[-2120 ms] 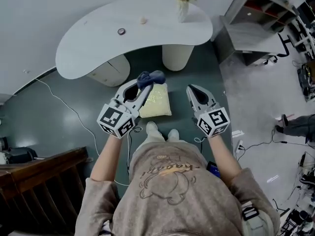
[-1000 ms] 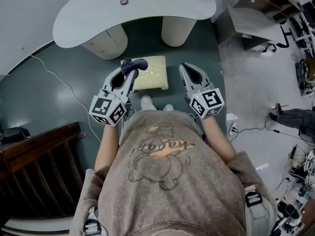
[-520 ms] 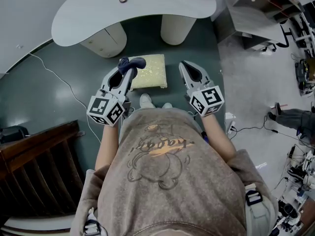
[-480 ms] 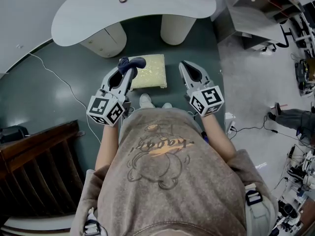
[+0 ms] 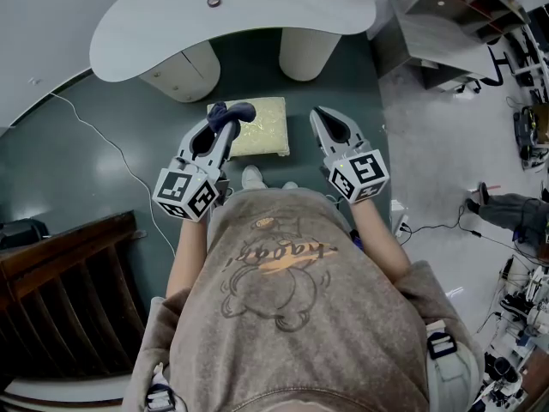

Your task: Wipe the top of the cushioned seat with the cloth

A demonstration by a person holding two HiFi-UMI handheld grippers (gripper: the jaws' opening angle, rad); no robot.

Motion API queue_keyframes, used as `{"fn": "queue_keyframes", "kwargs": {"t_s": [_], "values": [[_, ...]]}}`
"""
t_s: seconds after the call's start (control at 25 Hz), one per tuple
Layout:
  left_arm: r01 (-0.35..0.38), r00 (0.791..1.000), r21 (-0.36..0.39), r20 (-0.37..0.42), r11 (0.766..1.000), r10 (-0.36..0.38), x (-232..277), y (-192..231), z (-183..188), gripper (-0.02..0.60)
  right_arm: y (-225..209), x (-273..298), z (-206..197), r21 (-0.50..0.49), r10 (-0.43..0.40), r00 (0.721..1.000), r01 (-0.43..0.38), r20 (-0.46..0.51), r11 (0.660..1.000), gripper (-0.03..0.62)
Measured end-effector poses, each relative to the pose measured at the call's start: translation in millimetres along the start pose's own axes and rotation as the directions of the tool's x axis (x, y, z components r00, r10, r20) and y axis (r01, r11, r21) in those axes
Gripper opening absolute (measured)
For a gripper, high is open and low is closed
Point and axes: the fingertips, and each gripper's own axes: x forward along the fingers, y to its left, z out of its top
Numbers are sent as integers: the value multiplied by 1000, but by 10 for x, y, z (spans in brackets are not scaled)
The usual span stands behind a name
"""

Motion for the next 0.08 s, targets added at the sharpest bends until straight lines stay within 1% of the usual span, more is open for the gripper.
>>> {"fn": "queue_keyframes", "kwargs": {"t_s": [0.08], "values": [[-1,1000,0,-1,1000,1,-1,-8,-5,95,6,3,2,-4,5,1000,-5,-4,1000,-6]]}}
